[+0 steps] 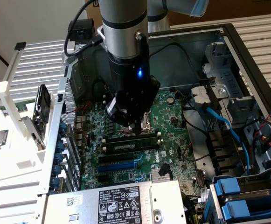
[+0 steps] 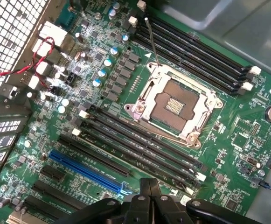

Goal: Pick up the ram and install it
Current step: 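Press down the ram until it locks into place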

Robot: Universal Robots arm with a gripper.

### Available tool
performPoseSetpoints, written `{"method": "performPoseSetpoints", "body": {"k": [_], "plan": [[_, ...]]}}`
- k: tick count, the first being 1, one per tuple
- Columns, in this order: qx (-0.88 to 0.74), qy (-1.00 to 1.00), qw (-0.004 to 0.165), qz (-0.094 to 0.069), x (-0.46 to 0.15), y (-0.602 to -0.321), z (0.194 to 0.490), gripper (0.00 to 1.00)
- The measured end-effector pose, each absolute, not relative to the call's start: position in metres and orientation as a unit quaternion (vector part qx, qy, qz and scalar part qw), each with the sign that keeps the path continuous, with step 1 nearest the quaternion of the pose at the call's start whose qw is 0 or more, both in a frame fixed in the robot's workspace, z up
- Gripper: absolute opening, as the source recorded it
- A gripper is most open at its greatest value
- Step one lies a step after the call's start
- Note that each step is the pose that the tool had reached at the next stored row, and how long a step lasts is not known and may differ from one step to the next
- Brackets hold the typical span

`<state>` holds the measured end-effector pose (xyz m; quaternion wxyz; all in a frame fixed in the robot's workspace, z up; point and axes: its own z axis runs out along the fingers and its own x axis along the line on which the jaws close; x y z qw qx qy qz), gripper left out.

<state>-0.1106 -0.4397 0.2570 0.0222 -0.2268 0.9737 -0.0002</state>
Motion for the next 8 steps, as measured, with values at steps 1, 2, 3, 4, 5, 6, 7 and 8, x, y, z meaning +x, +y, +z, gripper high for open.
{"method": "performPoseSetpoints", "body": {"k": [1, 2, 3, 4, 5, 6, 7, 8], "plan": [[-0.222, 0.975, 0.022, 0.000, -0.1106, -0.4397, 0.2569, 0.11], [-0.210, 0.977, 0.022, -0.001, -0.1106, -0.4397, 0.2569, 0.11], [-0.200, 0.980, 0.022, -0.001, -0.1106, -0.4397, 0.2569, 0.11], [-0.188, 0.982, 0.022, -0.001, -0.1106, -0.4397, 0.2569, 0.11], [-0.176, 0.984, 0.022, -0.001, -0.1106, -0.4397, 0.2569, 0.11], [-0.163, 0.986, 0.022, -0.002, -0.1106, -0.4397, 0.2570, 0.11], [-0.151, 0.988, 0.022, -0.002, -0.1106, -0.4397, 0.2570, 0.11], [-0.139, 0.990, 0.022, -0.002, -0.1106, -0.4397, 0.2570, 0.11]]}}
